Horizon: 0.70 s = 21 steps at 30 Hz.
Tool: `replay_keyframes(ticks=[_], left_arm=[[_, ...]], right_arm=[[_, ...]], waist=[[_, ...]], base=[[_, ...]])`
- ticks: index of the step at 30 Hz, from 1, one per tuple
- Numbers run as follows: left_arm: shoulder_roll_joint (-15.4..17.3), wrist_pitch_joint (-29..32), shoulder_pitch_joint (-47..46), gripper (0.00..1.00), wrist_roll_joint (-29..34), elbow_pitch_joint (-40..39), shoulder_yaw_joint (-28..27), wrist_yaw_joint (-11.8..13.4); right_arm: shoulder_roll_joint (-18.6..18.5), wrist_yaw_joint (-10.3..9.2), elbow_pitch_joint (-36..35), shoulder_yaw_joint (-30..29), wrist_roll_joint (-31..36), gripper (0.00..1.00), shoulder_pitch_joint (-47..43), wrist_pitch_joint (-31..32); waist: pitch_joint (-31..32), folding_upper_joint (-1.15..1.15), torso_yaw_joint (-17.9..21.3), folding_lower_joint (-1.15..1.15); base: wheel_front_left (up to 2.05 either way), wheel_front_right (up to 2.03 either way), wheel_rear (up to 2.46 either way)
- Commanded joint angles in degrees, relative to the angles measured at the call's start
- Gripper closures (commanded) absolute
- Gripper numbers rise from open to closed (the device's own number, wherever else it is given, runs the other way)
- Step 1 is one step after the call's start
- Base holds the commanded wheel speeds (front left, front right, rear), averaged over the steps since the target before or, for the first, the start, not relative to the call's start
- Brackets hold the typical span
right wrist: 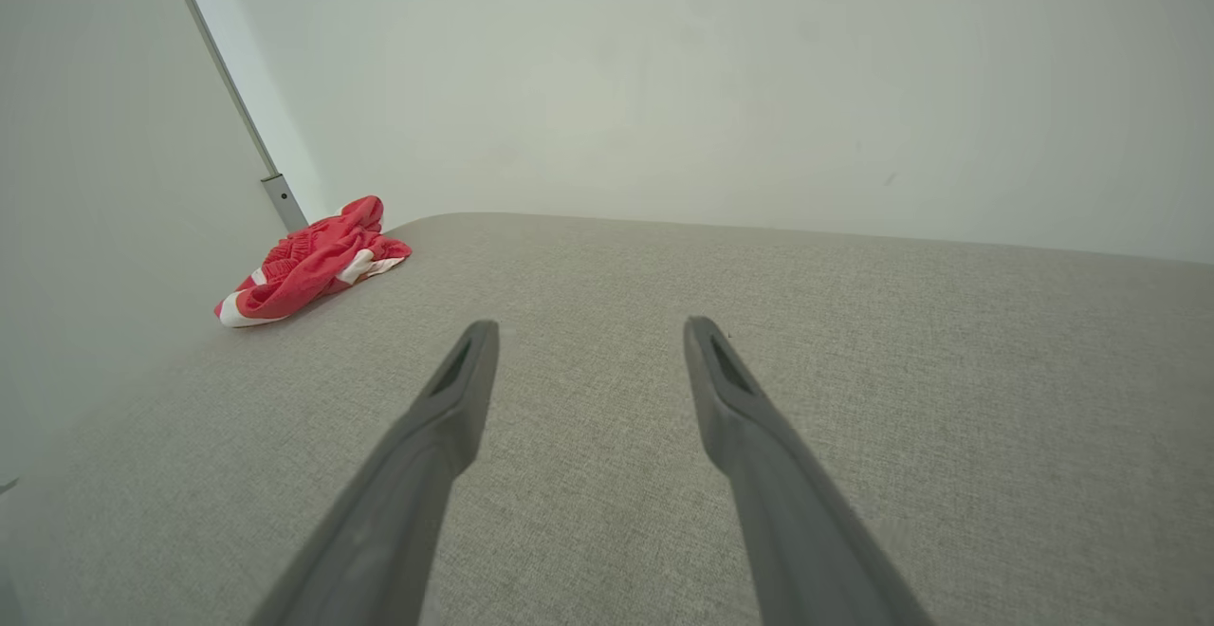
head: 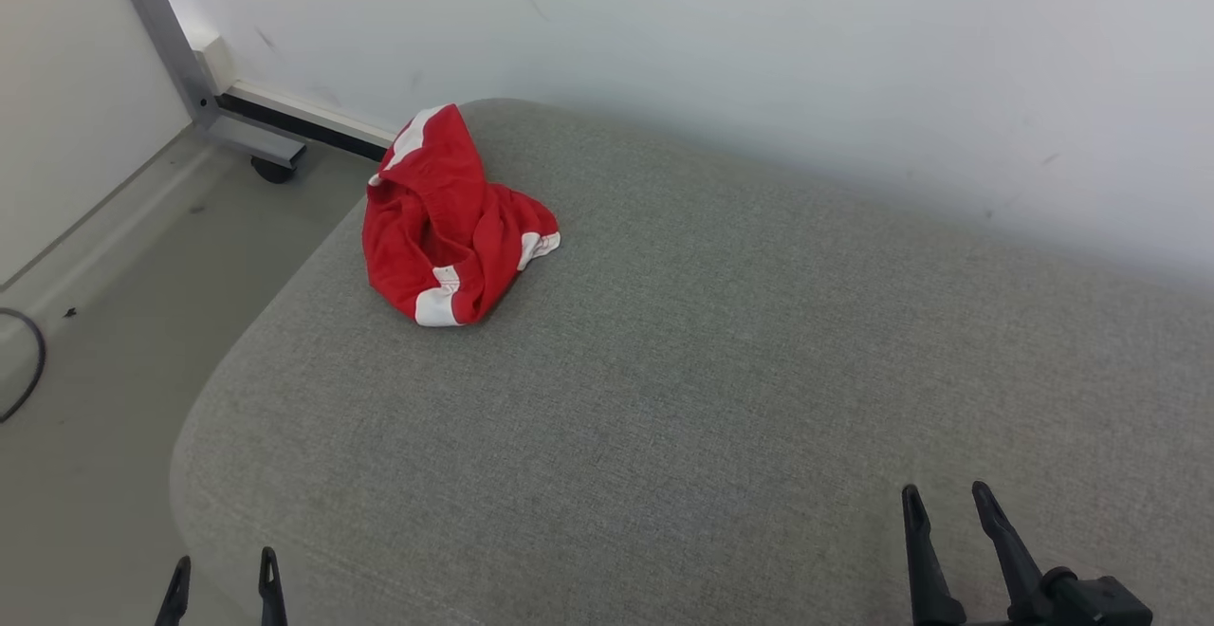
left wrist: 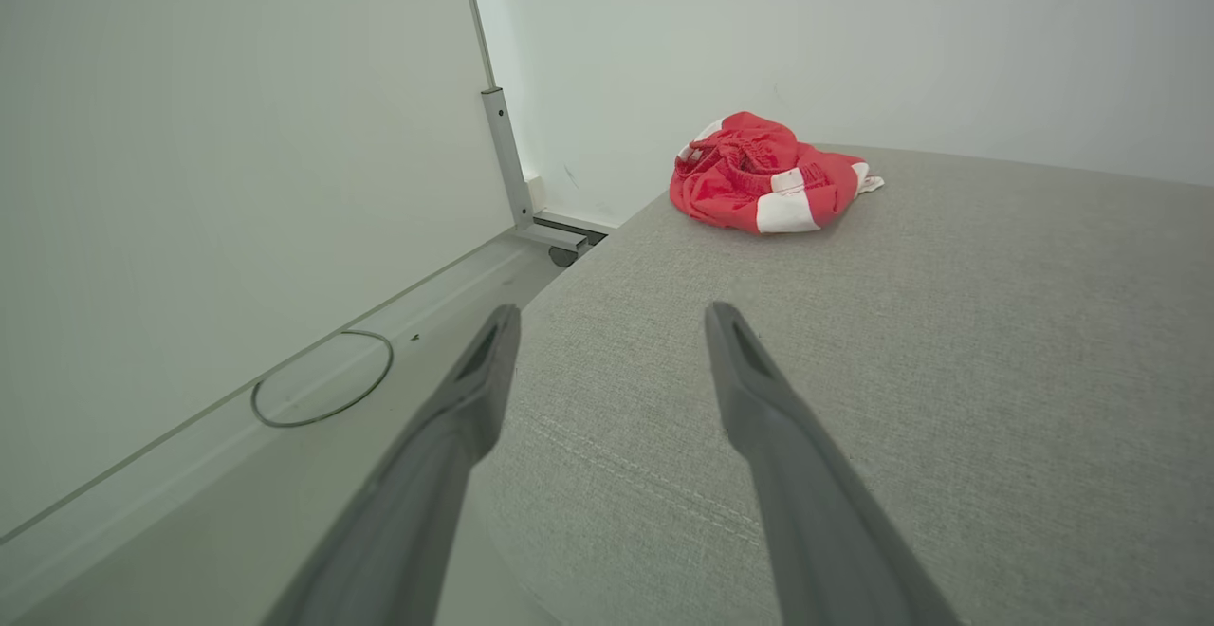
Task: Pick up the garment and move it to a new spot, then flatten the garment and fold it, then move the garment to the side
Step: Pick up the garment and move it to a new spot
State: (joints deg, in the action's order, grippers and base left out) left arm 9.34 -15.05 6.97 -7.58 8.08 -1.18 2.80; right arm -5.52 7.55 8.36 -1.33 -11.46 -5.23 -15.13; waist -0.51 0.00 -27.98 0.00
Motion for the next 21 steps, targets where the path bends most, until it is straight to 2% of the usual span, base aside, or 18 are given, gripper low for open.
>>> replay_keyframes(ticks=[1, 12, 21], left_arm=[[-0.05, -0.14, -0.11, 0.0, -0.57, 0.08, 0.02, 0.13], [0.45, -0.16, -2.53, 0.0, -1.17, 0.56, -0.29, 0.39], [1.46, 0.07, -15.0, 0.0, -3.26, 4.56, -0.42, -1.36]], right_arm=[[-0.09, -0.15, 0.0, 0.11, 0.21, 0.0, 0.27, 0.0], [-0.13, -0.15, 0.18, 0.93, -0.21, 0.0, 1.01, 0.0], [-1.81, -0.15, -0.88, 1.24, 0.14, 0.0, 3.5, 0.0]], waist=[[-0.4, 0.0, -0.6, 0.0], [-0.95, 0.0, 0.63, 0.0], [-4.96, 0.0, 5.58, 0.0]], base=[[0.0, 0.0, 0.0], [0.0, 0.0, 0.0], [0.0, 0.0, 0.0]])
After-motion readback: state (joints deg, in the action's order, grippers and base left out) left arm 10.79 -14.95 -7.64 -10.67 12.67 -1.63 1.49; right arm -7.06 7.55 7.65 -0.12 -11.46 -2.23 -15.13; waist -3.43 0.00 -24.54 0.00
